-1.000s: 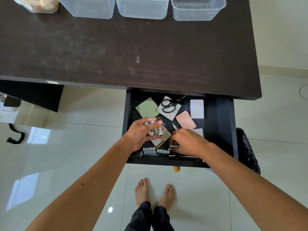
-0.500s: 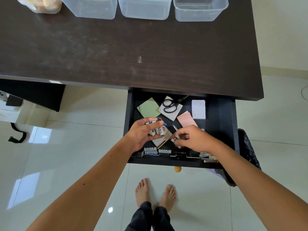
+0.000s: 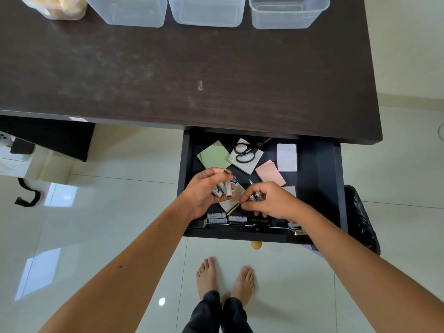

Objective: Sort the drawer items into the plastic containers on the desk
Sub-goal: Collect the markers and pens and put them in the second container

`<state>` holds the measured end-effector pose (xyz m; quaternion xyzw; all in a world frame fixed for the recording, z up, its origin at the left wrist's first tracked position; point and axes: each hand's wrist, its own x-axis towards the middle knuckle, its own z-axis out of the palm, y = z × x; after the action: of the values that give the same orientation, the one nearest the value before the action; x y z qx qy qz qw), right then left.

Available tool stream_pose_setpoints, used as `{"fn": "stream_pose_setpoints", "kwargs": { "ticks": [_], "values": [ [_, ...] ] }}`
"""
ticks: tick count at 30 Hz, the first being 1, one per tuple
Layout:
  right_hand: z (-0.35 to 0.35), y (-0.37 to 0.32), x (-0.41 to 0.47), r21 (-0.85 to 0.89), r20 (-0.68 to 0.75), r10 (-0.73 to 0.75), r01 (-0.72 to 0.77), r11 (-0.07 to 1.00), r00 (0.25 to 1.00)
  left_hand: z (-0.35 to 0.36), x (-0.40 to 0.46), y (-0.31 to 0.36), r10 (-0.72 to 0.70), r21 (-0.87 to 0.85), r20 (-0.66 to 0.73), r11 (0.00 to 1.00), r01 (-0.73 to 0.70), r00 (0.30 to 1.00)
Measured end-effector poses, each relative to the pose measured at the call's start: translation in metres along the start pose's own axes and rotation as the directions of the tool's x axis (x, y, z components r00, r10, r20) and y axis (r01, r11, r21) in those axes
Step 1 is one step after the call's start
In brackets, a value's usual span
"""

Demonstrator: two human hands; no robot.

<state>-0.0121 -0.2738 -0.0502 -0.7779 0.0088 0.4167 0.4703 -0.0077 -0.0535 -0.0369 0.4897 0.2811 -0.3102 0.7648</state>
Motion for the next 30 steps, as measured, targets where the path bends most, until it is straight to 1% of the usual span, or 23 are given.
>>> {"fn": "stream_pose_setpoints", "kwargs": {
  "ticks": [2,4,7,8,10,12,14,16,18,20,23,24,26,30],
  "values": [
    [0.004,0.000,0.004,-0.130,-0.031,-0.074,0.069,0.989,0.997,0.000,-0.001,0.001,0.006,0.001,0.007,1.000,-0.006,1.000],
    [0.010,-0.006,0.005,-0.199,-0.027,-0.091,0.084,0.976,0.995,0.001,-0.002,0.001,0.003,-0.007,0.012,1.000,-0.003,1.000],
    [0.018,-0.009,0.011,-0.390,-0.011,-0.117,0.103,0.915,0.993,0.002,-0.002,0.001,-0.003,-0.025,0.005,1.000,0.003,1.000],
    [0.019,-0.010,0.013,-0.435,-0.009,-0.127,0.111,0.894,0.992,0.001,-0.002,0.001,-0.004,-0.024,0.003,1.000,0.004,1.000],
    [0.019,-0.009,0.013,-0.470,0.001,-0.138,0.122,0.874,0.990,0.001,-0.002,0.001,-0.002,-0.021,-0.004,1.000,0.002,1.000],
    [0.013,-0.008,0.009,-0.438,-0.016,-0.145,0.124,0.891,0.989,0.001,-0.002,0.001,-0.003,-0.022,-0.009,1.000,0.003,1.000],
    [0.002,-0.007,0.002,-0.340,-0.054,-0.102,0.078,0.937,0.993,0.002,-0.003,0.002,-0.007,-0.008,-0.014,1.000,0.007,1.000],
    [-0.010,-0.006,-0.006,-0.220,-0.076,-0.042,0.024,0.975,0.996,0.003,-0.004,0.002,-0.019,-0.013,-0.019,1.000,0.018,1.000],
    [-0.019,-0.006,-0.014,-0.045,-0.055,-0.037,0.034,0.998,0.998,0.003,-0.004,0.002,-0.029,-0.016,-0.016,0.999,0.029,0.999],
    [-0.026,-0.006,-0.018,0.144,-0.024,-0.039,0.042,0.989,0.999,0.003,-0.006,0.003,-0.038,0.002,0.001,0.999,0.038,0.999],
    [-0.028,-0.006,-0.021,0.276,0.028,0.018,-0.025,0.961,0.999,0.003,-0.008,0.005,-0.050,0.013,0.036,0.999,0.050,0.998],
    [-0.027,-0.006,-0.021,0.284,0.038,0.027,-0.036,0.958,0.999,0.003,-0.008,0.005,-0.054,0.012,0.044,0.999,0.053,0.998],
    [-0.023,-0.004,-0.020,0.230,0.052,0.026,-0.037,0.973,0.998,0.003,-0.009,0.005,-0.060,-0.006,0.054,0.998,0.060,0.997],
    [-0.009,-0.002,-0.014,-0.035,0.073,0.078,-0.075,0.997,0.994,0.003,-0.009,0.004,-0.056,0.008,0.069,0.998,0.056,0.996]
  ]
}}
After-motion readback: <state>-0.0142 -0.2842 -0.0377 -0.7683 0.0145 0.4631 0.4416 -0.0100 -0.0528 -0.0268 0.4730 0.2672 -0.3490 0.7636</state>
